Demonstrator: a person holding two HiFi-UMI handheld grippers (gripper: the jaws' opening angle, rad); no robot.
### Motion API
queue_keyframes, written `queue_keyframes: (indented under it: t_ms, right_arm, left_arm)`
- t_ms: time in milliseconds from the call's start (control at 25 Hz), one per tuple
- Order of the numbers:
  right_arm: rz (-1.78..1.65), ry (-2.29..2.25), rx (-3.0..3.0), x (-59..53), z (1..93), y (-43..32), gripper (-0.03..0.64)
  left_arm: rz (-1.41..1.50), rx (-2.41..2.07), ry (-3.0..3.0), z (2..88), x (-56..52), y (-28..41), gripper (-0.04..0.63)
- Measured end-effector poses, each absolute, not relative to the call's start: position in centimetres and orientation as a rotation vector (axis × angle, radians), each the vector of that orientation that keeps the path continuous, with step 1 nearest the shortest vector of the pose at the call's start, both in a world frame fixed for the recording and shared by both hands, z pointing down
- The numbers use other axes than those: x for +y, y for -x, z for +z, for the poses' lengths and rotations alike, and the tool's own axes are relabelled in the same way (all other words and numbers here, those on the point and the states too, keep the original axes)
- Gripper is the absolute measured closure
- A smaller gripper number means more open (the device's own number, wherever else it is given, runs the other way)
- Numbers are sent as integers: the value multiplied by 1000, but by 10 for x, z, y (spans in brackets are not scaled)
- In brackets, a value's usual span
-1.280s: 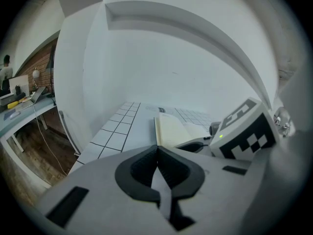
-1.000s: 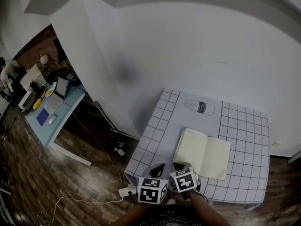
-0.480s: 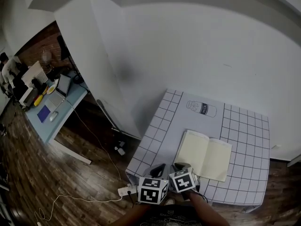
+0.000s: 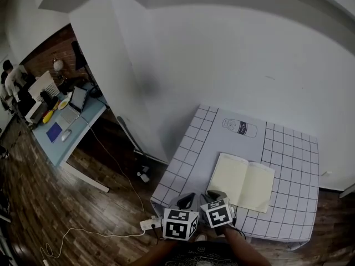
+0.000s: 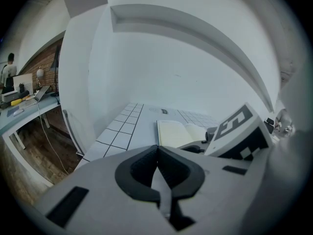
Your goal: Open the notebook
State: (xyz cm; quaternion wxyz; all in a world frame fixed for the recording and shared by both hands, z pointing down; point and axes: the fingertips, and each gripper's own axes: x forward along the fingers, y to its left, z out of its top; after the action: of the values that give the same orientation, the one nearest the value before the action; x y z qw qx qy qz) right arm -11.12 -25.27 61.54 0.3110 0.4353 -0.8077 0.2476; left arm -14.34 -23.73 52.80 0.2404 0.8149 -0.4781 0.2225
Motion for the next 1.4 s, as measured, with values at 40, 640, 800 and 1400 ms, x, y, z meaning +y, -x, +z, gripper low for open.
queue_keyframes:
  t_ms: [40, 640, 800, 1400]
  right_arm:
    - [650, -1154, -2137, -252, 614, 111, 508]
    - [576, -1261, -2201, -247, 583, 105, 509]
    - [551, -1292, -2214, -247, 573, 102, 509]
    - [474, -1462, -2261, -250, 533, 82, 509]
  left_arm:
    - [608, -1309, -2231, 528, -237, 144, 584]
    - [609, -1289, -2257, 526, -226, 135, 584]
    - [609, -1281, -2261, 526, -224, 132, 584]
    - [614, -1233, -2316, 521, -223, 116, 584]
